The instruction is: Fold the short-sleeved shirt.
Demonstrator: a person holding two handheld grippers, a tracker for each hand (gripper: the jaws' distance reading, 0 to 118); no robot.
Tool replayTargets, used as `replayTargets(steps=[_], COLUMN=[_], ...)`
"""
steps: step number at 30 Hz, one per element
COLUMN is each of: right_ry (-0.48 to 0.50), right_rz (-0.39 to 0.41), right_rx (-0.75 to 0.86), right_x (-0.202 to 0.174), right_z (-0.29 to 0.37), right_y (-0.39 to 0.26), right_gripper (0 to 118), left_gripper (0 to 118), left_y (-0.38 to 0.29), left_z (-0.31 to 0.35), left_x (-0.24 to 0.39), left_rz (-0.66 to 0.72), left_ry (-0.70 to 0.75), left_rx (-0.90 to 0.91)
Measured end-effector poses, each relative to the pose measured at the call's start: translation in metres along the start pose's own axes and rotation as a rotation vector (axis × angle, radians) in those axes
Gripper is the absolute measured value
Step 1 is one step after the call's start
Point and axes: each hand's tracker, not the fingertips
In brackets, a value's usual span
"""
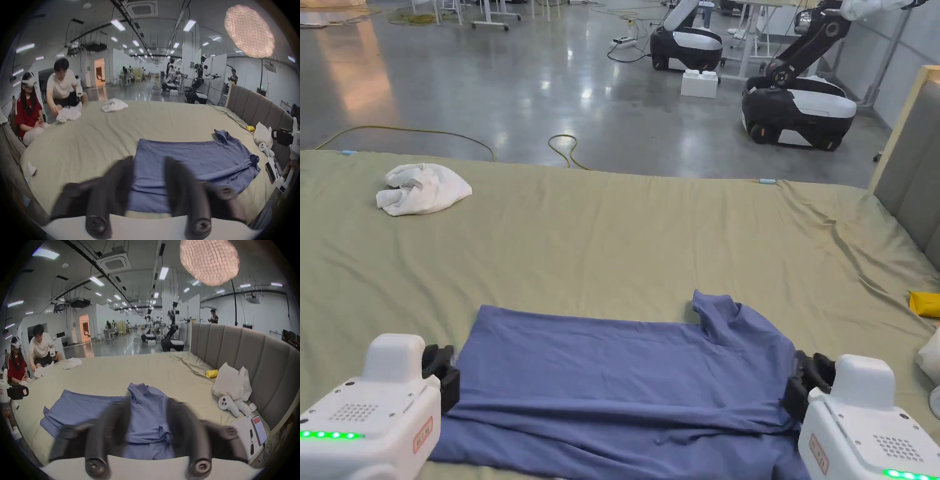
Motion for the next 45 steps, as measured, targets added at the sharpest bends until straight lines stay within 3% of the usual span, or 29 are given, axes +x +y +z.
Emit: replayTargets(steps=[9,18,20,22,24,27,30,31,33,34,38,41,44,45], right_ry=[0.03,0.031,0.022,0.018,0.004,-0.008,-0.019,-0.024,-0.032,-0.045,-0.076,-0.064,-0.005,0.032], right_rz=[0.001,0.018,0.013,0.004,0.006,0.002,-0.005,-0.005,-0.011,-0.007,0.012,0.01,0.014,0.018], right_rx=[0.021,-0.03,-0.043,-0.053,-0.066,-0.088,-0.11,-0.123,-0.147,-0.187,-0.308,-0.39,-0.491,-0.532], right_x=[-0.012,-0.007,-0.005,-0.001,0.001,0.007,0.012,0.015,0.02,0.025,0.047,0.07,0.089,0.092], right_z=[0.037,0.035,0.034,0.033,0.032,0.031,0.028,0.027,0.023,0.02,-0.003,-0.025,-0.05,-0.059], right_y=[-0.019,-0.022,-0.022,-0.024,-0.025,-0.028,-0.033,-0.035,-0.038,-0.039,-0.041,-0.041,-0.046,-0.049], right_gripper=[0,0,0,0,0,0,0,0,0,0,2,8,68,72], left_gripper=[1,2,10,45,66,66,64,57,22,12,9,9,9,9], left_y=[-0.019,-0.034,-0.036,-0.039,-0.044,-0.059,-0.063,-0.062,-0.061,-0.061,-0.063,-0.058,-0.052,-0.051], left_z=[0.044,-0.066,-0.087,-0.108,-0.122,-0.141,-0.14,-0.134,-0.129,-0.126,-0.118,-0.1,-0.084,-0.08], left_x=[-0.002,-0.057,-0.061,-0.062,-0.06,-0.056,-0.042,-0.036,-0.027,-0.022,-0.023,-0.032,-0.038,-0.039], left_rz=[0.01,0.139,0.142,0.131,0.129,0.096,0.056,0.046,0.031,0.017,-0.009,0.045,0.054,0.058], left_ry=[0.05,-0.02,-0.031,-0.006,-0.019,0.007,0.046,0.064,0.034,0.031,0.009,0.005,-0.015,-0.025], left_rx=[0.014,-0.474,-0.55,-0.637,-0.679,-0.77,-0.741,-0.742,-0.739,-0.731,-0.702,-0.653,-0.618,-0.609])
